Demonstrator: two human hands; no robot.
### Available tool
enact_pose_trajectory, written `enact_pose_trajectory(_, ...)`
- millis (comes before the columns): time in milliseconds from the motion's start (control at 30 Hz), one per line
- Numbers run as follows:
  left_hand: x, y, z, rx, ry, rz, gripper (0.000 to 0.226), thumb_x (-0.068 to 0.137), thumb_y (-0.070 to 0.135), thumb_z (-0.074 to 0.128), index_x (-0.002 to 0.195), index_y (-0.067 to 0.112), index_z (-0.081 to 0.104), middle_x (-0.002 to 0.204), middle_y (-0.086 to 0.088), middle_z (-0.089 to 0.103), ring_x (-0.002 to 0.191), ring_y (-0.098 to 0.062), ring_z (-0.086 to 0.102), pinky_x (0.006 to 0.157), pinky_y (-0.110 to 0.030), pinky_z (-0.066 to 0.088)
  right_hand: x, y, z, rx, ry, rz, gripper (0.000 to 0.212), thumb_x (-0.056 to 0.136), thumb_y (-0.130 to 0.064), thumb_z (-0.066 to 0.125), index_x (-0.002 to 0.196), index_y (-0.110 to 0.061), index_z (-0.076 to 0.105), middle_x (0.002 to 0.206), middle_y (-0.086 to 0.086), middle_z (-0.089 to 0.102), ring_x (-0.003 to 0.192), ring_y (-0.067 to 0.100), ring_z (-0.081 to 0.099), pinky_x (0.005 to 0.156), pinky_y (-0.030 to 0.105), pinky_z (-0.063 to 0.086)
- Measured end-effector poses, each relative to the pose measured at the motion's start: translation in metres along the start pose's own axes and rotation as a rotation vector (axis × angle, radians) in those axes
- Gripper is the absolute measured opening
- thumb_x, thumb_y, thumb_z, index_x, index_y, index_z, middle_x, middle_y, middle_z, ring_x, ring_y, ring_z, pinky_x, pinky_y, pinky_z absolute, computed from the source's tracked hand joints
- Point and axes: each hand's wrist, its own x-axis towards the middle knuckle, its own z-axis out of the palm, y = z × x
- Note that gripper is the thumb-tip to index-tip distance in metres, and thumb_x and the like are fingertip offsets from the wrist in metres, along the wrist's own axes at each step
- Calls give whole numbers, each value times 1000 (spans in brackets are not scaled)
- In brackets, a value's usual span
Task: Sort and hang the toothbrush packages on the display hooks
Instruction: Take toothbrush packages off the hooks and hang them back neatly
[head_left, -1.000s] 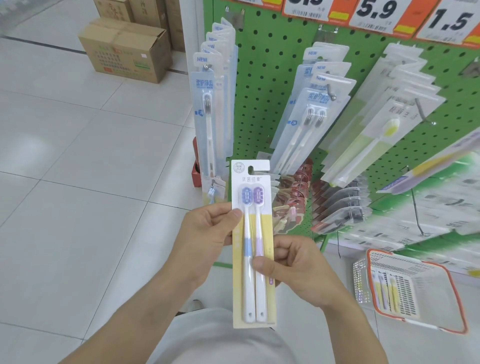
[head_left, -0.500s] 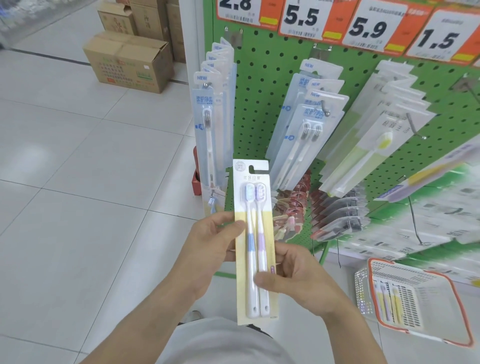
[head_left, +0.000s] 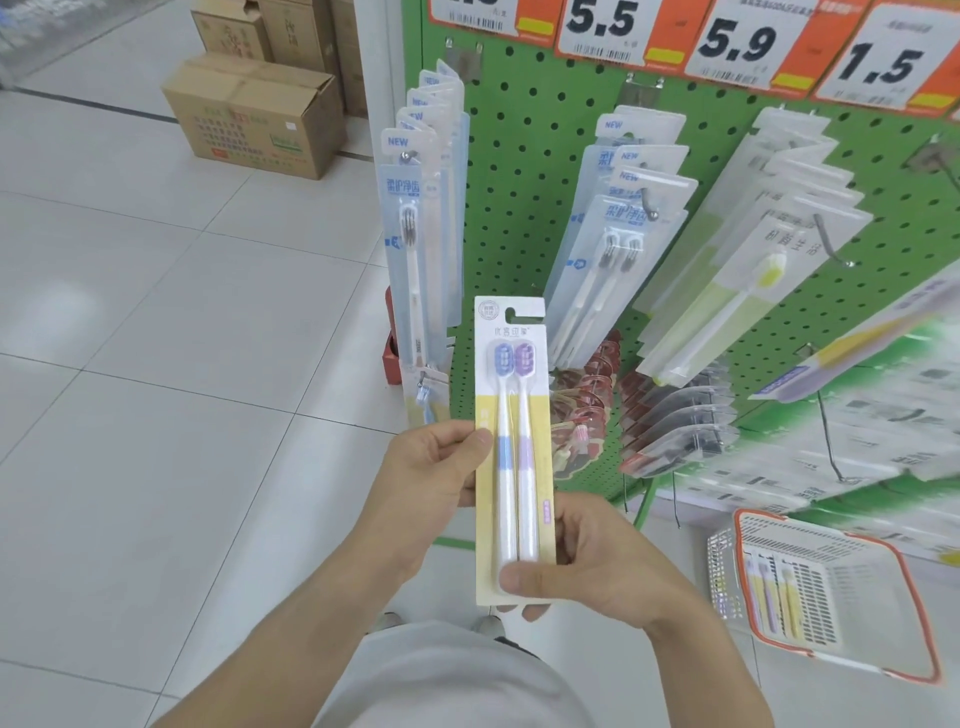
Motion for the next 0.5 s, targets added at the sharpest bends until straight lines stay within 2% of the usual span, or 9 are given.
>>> enact_pose_trajectory(100,0,-5,0,-13,31,-9,22,102,11,55,110,6,74,98,-11,78,91,-32,75,72,-29,61,-1,2,-3,23,-59,20,29,81,5,80,104,-9,72,89,9,74,77,21,66,73,35,57)
enact_pose_trajectory(200,1,-7,-3,-29,49,-17,23,103,10,53,111,7,74,98,-10,79,86,-25,75,70,-25,59,-4,5,-7,38,-117,22,45,80,9,78,121,-5,66,101,23,73,90,36,70,84,44,58)
enact_pose_trajectory(267,3,-10,-3,-5,62,1,22,103,11,52,110,7,74,96,-9,79,83,-23,75,72,-29,61,-4,8,-8,58,-97,31,49,80,11,77,124,-9,67,103,25,73,94,44,71,84,45,59)
enact_pose_trajectory(367,6,-15,-2,52,93,38,22,103,11,52,107,9,73,91,-7,79,77,-17,74,76,-33,61,-2,12,-10,28,-83,23,49,80,8,78,121,-18,70,101,13,76,87,26,71,78,33,57)
enact_pose_trajectory(400,6,-17,-2,59,97,40,21,104,11,52,106,11,73,90,-5,79,76,-16,73,75,-32,61,-1,13,-10,29,-69,19,50,79,8,79,121,-18,70,101,12,76,85,23,70,78,34,57)
enact_pose_trajectory(500,8,-19,-4,43,105,39,22,104,13,52,107,12,73,92,-5,79,77,-16,73,74,-30,60,3,15,-8,69,20,-40,57,72,8,84,122,-14,68,111,18,74,95,32,70,85,53,58)
